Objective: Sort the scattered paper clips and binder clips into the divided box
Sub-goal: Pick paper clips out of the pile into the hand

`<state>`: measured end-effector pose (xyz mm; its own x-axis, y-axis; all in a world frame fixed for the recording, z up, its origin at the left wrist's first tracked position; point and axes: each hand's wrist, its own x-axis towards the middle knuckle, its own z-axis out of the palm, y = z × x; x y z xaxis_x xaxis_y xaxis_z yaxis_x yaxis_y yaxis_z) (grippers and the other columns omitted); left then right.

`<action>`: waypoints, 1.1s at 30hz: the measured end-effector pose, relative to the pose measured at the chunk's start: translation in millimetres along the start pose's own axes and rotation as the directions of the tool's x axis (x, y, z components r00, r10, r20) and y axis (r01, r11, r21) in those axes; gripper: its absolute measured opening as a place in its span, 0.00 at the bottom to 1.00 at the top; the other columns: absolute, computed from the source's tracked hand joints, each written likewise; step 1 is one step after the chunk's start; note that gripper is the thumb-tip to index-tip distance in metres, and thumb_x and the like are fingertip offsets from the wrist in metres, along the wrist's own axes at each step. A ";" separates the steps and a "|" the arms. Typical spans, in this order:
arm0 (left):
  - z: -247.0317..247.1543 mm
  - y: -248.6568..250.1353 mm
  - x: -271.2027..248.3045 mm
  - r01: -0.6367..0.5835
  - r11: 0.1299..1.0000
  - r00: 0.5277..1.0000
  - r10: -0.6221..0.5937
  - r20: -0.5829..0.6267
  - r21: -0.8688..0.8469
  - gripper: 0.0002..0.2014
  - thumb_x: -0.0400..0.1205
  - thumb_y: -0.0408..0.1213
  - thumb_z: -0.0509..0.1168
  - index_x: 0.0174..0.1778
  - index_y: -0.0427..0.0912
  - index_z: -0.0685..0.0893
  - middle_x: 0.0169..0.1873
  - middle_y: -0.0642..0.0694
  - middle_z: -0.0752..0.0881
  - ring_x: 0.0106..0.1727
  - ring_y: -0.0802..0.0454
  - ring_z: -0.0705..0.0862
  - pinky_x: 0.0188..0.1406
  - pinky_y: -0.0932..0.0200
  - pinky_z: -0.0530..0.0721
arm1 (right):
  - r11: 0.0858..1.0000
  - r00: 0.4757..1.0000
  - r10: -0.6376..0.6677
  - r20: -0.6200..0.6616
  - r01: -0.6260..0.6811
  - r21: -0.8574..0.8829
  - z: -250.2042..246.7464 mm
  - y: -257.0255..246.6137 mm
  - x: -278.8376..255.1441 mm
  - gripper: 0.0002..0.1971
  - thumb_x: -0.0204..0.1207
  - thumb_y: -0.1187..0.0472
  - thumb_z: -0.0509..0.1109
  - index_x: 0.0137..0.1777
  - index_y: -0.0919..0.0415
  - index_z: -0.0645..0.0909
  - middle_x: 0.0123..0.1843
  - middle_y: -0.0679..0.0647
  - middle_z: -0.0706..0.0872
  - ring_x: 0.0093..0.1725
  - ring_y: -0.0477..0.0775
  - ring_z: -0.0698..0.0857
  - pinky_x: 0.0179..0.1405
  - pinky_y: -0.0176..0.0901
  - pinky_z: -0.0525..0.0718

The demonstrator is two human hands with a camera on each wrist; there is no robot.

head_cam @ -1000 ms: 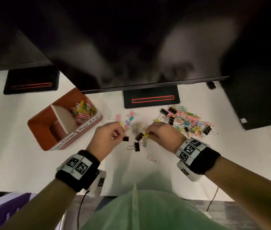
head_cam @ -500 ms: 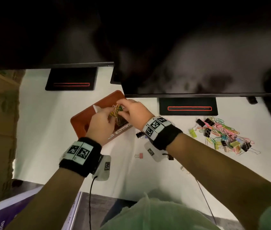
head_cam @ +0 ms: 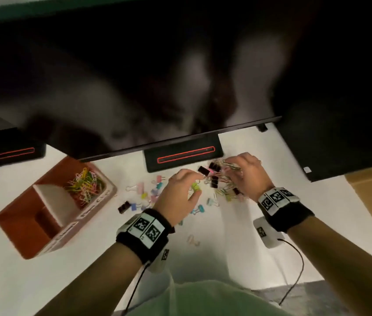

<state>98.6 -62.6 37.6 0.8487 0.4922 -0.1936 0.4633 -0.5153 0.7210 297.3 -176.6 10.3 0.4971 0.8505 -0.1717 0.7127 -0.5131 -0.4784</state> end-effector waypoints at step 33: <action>48.0 0.2 59.1 0.148 0.963 0.988 -0.155 0.015 0.227 0.16 0.80 0.36 0.64 0.64 0.50 0.78 0.61 0.48 0.79 0.62 0.48 0.77 0.61 0.54 0.78 | 0.993 0.961 -0.114 0.253 0.102 0.061 20.7 5.8 33.0 0.14 0.77 0.62 0.65 0.62 0.57 0.82 0.61 0.57 0.80 0.60 0.59 0.80 0.59 0.49 0.81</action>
<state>161.1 -67.4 -5.6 0.7701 0.5555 -0.3135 0.6295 -0.5824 0.5143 307.6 -149.2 -16.0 0.2710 0.9050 -0.3280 0.7282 -0.4156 -0.5450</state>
